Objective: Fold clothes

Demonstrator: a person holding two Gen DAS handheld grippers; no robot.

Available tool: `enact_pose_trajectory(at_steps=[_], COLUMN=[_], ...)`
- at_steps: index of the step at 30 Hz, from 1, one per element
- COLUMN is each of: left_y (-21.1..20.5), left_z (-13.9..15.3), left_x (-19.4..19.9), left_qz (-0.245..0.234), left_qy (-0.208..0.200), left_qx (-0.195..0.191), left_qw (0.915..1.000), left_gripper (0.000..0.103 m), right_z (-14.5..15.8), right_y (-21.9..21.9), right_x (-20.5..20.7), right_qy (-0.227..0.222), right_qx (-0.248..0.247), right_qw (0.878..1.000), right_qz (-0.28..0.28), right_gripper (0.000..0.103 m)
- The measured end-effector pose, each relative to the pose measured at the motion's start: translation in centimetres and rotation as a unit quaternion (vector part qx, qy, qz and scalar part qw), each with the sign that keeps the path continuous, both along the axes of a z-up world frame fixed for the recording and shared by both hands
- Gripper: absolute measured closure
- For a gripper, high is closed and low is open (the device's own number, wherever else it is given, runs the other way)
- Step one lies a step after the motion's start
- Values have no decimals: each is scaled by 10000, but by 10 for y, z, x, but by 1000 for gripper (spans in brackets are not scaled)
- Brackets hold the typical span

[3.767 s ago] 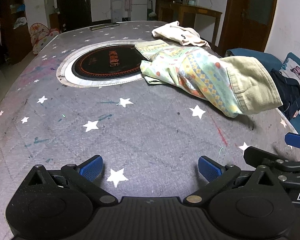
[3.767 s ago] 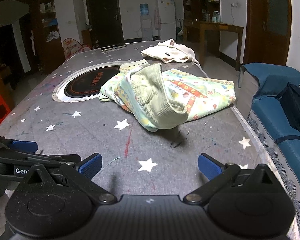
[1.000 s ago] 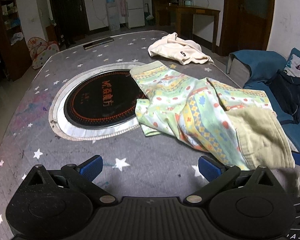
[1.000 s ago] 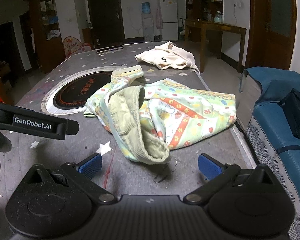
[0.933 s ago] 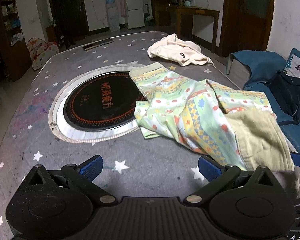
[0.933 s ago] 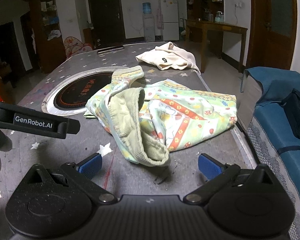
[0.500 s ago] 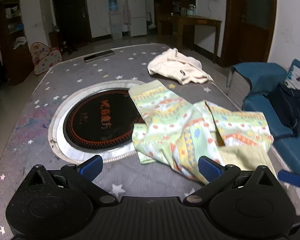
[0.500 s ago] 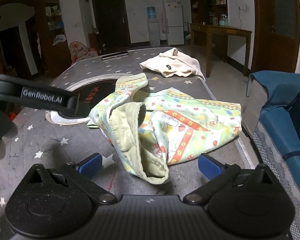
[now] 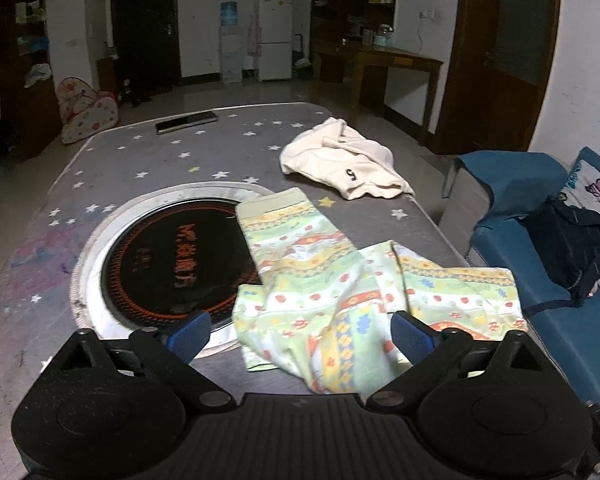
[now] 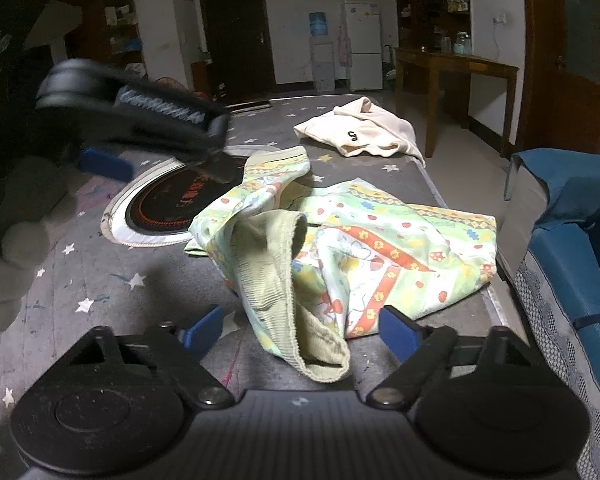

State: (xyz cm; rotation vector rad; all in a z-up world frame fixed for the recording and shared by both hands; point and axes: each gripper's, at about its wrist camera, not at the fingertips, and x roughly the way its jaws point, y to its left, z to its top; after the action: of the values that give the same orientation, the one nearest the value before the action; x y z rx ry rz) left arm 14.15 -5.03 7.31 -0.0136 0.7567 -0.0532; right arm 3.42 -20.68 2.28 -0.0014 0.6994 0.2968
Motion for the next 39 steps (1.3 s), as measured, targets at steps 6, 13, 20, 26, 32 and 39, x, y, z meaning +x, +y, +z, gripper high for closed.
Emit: enact_pose_trajectory(at_steps=[6, 13, 20, 26, 32, 39], left_y=[-9, -18, -18, -6, 5, 24], left_z=[-4, -11, -27, -42, -51, -59], left_x=[11, 16, 22, 21, 15, -14], left_qz=[-269, -403, -259, -310, -521, -487], left_qy=[172, 342, 539, 740, 865, 869], left_qx=[-153, -134, 14, -44, -245, -385], left_qw=[9994, 9985, 9982, 9968, 9946, 9943], left_gripper=[17, 16, 17, 43, 83, 93], right_z=[-1, -3, -8, -14, -16, -17], right_y=[5, 12, 25, 32, 32, 34], right_x=[-1, -6, -17, -23, -24, -33], right_qy=[2, 0, -21, -26, 23, 155], right_qx=[-62, -124, -266, -365, -444, -457], right_qw=[9999, 9989, 9960, 9937, 9920, 9879], right_qz=[157, 458, 855, 1055, 1182, 1477], right_gripper=[49, 85, 93, 94, 94, 94])
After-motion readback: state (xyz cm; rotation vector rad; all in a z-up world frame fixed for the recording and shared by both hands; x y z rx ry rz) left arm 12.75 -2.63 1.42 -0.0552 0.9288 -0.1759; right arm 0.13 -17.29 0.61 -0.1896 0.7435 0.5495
